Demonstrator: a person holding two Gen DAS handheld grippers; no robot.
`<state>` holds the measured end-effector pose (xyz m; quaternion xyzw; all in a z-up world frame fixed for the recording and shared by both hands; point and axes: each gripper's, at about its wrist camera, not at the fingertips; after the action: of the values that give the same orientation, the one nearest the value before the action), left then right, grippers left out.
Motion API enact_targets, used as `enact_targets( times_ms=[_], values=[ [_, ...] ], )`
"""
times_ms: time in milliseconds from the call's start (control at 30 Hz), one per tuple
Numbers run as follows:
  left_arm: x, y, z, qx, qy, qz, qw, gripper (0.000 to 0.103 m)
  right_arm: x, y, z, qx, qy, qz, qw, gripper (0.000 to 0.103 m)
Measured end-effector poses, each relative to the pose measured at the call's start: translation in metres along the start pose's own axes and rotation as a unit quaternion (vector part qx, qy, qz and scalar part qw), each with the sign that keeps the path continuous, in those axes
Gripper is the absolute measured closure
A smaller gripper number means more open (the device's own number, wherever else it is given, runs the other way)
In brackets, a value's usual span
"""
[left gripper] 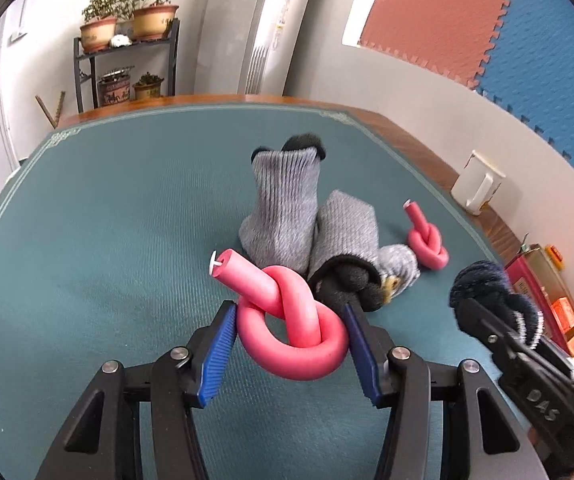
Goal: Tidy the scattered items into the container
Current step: 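Drop the navy sock into the tin with the right gripper while the left lifts the pink knot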
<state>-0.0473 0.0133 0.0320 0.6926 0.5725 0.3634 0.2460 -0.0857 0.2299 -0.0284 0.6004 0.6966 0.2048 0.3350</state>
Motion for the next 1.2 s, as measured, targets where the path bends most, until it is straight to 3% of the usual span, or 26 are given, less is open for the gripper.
enact_targets(
  times_ms=[367, 833, 1033, 1200],
  values=[
    [0.02, 0.025, -0.003, 0.02, -0.015, 0.019, 0.9995, 0.047, 0.012, 0.016, -0.004, 0.04, -0.019, 0.035, 0.998, 0.062],
    [0.059, 0.024, 0.004, 0.012, -0.051, 0.048, 0.9974, 0.047, 0.104, 0.116, 0.004, 0.116, -0.098, 0.119, 0.981, 0.062],
    [0.08, 0.021, 0.006, 0.005, -0.066, 0.055, 0.9963, 0.047, 0.143, 0.133, -0.012, 0.116, -0.11, 0.141, 0.977, 0.062],
    [0.097, 0.02, 0.01, 0.001, -0.079, 0.057, 0.9952, 0.047, 0.163, 0.12, -0.035, 0.088, -0.101, 0.146, 0.98, 0.06]
  ],
)
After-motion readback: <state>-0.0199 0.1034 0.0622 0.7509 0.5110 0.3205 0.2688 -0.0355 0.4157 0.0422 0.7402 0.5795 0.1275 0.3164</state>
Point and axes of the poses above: each gripper's, at about its wrist camera, not at the fingertips, and y roughly against the way its jaws point, x to its right, z to its underside, and after that the axes turned 5 degrees about -x, right-handed
